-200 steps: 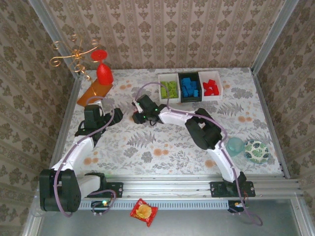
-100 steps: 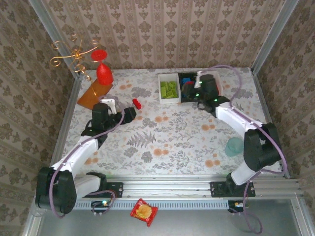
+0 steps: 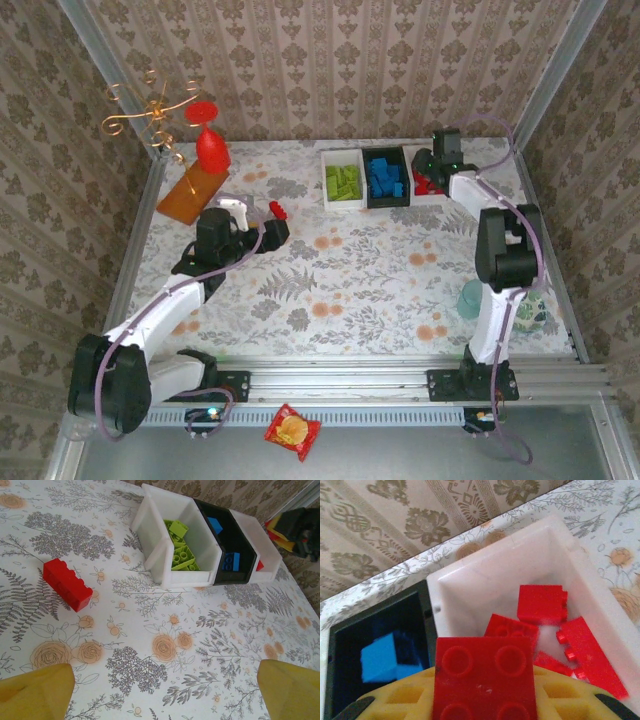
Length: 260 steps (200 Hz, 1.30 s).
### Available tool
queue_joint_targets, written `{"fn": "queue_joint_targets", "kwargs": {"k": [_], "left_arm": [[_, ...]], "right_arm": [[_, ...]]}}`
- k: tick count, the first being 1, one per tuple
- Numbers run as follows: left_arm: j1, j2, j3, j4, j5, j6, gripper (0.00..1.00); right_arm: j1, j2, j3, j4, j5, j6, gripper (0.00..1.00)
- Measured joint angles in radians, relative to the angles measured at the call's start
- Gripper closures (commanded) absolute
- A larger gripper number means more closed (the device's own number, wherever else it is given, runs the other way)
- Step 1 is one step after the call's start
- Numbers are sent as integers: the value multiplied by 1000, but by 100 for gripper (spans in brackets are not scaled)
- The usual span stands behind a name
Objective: Sort the legos into containers by color
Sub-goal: Place the lego in the container, then pick up the lego from the center of the table.
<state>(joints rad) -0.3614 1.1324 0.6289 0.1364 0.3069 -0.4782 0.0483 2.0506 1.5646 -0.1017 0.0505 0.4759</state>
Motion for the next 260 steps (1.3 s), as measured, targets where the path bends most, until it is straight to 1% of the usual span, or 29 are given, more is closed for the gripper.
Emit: {"fn": "queue_joint_targets", "kwargs": {"k": [14,25,36,50,64,85,98,116,139,155,165,182,215,260], "left_arm": [[-4,0,0,0,-1,0,5],[-6,0,0,0,-1,0,5],[-6,-2,0,-2,-4,2,5],[-6,-9,0,-8,-11,5,5],[-6,-23,0,-19,-21,10,5],[-6,-43,0,-40,-50,15,4],[-5,-51,0,-49,-76,19,4],[5,-62,0,-70,-105,19,4],[49,-80,-2,-101,-129,17,4],[91,-102,-13,-106,-139,8,3],[113,-117,-23,-111,-147,5,3],[140,-145,-35,-126,-155,-1,3],[161,-182,-53,-144,-159,-2,3],[173,-186,-60,-153,-157,-2,3]], "right_arm": [[0,64,90,-39,3,1,46],[0,94,139,-62,4,-3,42],[0,103,164,-81,8,-6,37],[2,95,168,-93,21,-7,36],[10,61,129,-82,29,-9,34],[40,-62,-18,-61,33,-32,32],[93,-140,-99,-44,32,-57,30],[219,-219,-179,5,25,-94,28],[384,-230,-208,70,-17,-129,26],[480,-198,-204,105,-56,-145,26],[516,-165,-183,110,-68,-157,26],[562,-62,-103,114,-92,-173,28],[597,129,62,95,-112,-187,34],[604,290,229,46,-150,-151,39]]}}
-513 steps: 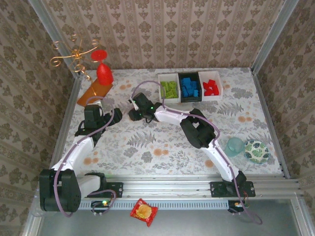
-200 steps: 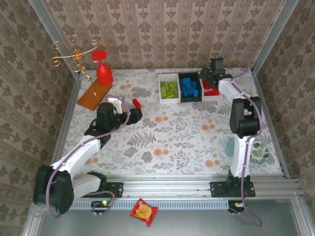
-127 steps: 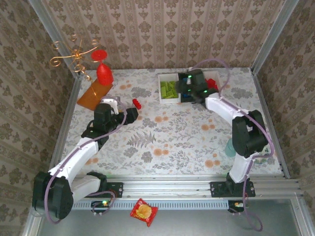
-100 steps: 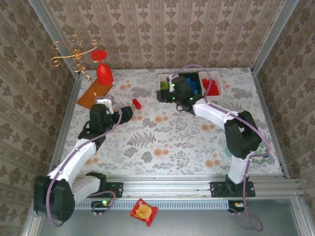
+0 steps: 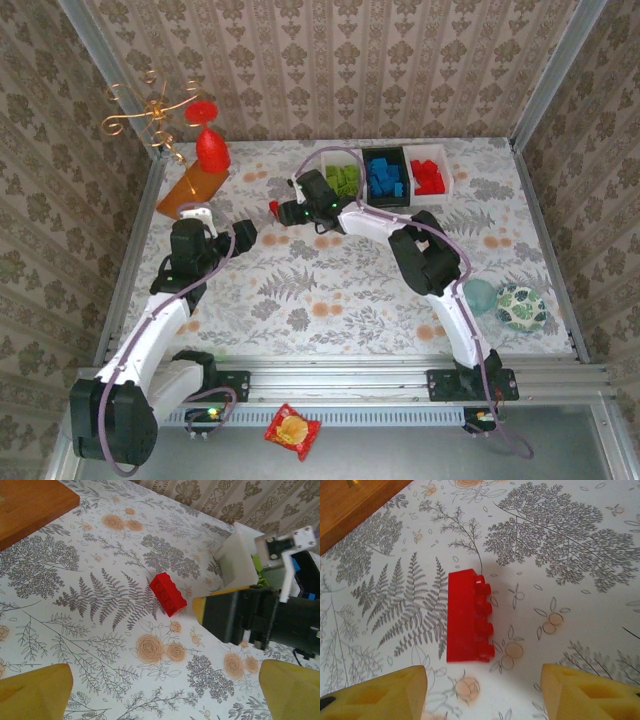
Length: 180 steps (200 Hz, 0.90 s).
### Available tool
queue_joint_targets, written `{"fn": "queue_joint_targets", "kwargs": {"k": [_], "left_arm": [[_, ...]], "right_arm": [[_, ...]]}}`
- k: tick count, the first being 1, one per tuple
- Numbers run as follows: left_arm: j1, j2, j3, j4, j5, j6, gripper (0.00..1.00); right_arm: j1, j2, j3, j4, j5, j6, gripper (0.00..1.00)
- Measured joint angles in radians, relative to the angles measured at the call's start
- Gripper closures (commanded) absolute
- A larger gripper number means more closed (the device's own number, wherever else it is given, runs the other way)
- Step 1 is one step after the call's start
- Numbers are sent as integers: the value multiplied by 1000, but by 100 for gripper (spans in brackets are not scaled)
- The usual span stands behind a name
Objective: Sort the legos into containers by color
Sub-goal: Pick up the lego from the center of the table.
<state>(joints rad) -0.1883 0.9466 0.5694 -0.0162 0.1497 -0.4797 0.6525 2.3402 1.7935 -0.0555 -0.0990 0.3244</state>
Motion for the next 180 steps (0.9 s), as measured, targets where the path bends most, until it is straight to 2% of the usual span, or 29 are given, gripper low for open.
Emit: {"fn": "queue_joint_targets", "kwargs": {"k": [78,131,180], "left_arm": [[11,-11,0,1,12,0,2],[20,-11,-4,1,27,0,2],[26,-11,-5,1,40,-1,2]], "right_arm": [[5,179,241,-121,-57,81,46],[12,274,430,-239,-66,103,55],[19,289,459,-275,-59,106,64]]}}
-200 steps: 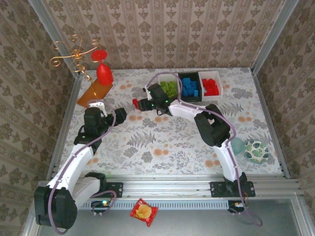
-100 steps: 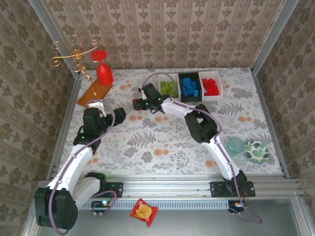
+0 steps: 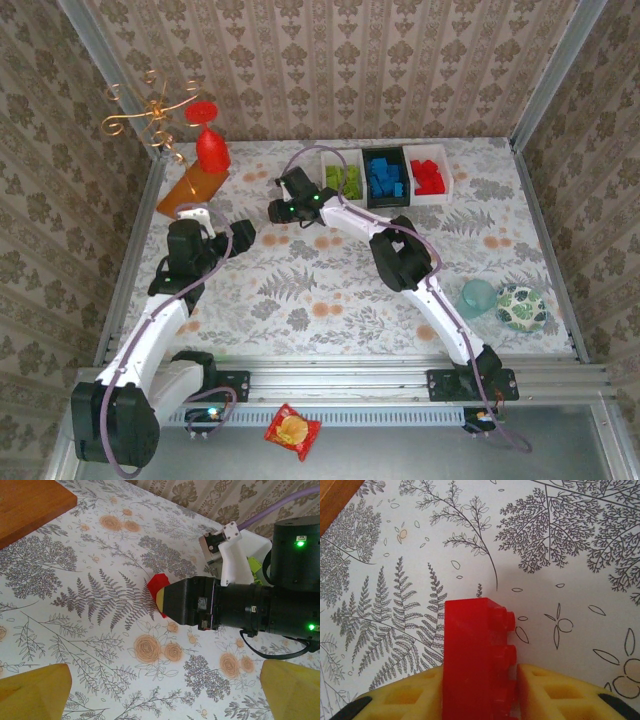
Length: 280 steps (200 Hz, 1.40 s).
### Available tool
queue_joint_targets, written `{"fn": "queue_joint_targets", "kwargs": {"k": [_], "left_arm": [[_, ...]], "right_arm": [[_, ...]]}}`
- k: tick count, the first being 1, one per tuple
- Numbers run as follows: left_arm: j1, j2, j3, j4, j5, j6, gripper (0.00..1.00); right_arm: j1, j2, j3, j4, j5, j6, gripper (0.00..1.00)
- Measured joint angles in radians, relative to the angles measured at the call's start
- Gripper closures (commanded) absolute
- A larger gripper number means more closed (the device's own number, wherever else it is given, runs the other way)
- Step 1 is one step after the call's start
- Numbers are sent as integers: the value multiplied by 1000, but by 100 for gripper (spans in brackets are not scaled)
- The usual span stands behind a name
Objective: Sort the legos into containers by color
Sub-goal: Pick up the lego from the center of the table, then place the lego in the container.
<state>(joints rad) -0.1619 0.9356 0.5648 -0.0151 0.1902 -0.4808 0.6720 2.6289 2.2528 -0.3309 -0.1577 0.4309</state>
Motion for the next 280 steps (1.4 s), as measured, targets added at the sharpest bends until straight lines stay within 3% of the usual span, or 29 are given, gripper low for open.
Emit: {"fn": "queue_joint_targets", "kwargs": {"k": [37,62,95,132,157,180,214,256,280], "left_arm": [[1,2,0,1,13,-6,2],[1,13,0,8,33,-6,2],[1,34,0,23,71,-12,2],[-41,60,0,71,103,-22,3],[-117,86,1,90,102,-22,3],[-173,114,9,95,100,-22,3],[-209,132,21,100,82,-22,3],[-230,132,29,102,59,-22,3],[-235,132,31,105,48,-22,3]], "right_arm": [[-1,-41,-64,0,-2,-5,68],[-7,-179,-264,37,-26,-3,70],[-39,-472,-590,146,-67,19,70],[-222,-829,-922,311,-78,69,72],[-399,-948,-1035,365,-34,96,72],[-526,-954,-1061,374,11,120,72],[-629,-879,-1019,364,66,143,72],[-668,-690,-863,322,103,149,68],[-668,-612,-787,290,103,145,60]]}}
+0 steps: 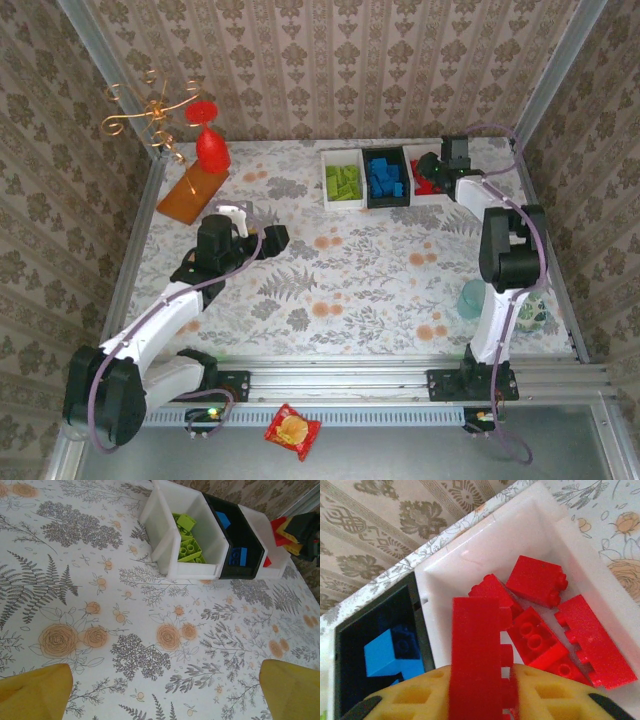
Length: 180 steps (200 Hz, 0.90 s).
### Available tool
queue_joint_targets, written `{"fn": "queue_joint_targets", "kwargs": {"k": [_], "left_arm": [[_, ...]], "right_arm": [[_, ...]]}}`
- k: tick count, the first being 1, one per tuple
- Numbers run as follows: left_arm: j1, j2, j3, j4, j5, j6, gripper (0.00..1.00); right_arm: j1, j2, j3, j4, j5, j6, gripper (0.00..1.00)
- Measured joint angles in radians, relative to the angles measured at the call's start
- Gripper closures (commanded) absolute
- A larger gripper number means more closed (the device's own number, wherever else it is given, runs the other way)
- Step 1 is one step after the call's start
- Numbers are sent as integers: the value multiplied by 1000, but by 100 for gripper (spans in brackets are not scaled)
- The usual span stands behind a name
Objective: Sort the legos into containers by color
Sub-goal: Place the lego in the container, then reset both arms
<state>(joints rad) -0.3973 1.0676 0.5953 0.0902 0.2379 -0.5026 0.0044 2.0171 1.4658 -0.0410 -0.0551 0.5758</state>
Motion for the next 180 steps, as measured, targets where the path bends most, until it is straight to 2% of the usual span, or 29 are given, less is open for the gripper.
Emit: {"fn": "queue_joint_targets", "kwargs": {"k": [18,43,64,111,149,180], "left_arm": [[-2,0,1,1,-4,0,3],[-2,0,1,1,-19,0,3],[-2,0,1,1,-34,2,3],[2,-8,18,-29,-101,44,2],[50,-75,17,-43,-188,96,0],[131,-125,-23,11,-269,116,0]], "right_arm": [[0,13,15,-16,0,-3,52],[0,2,12,-20,0,-23,47],[3,-63,-38,-13,-1,-35,42],[74,-389,-245,0,64,-134,29],[186,-636,-373,-9,230,-267,19],[196,-822,-503,-17,379,-333,6]]}}
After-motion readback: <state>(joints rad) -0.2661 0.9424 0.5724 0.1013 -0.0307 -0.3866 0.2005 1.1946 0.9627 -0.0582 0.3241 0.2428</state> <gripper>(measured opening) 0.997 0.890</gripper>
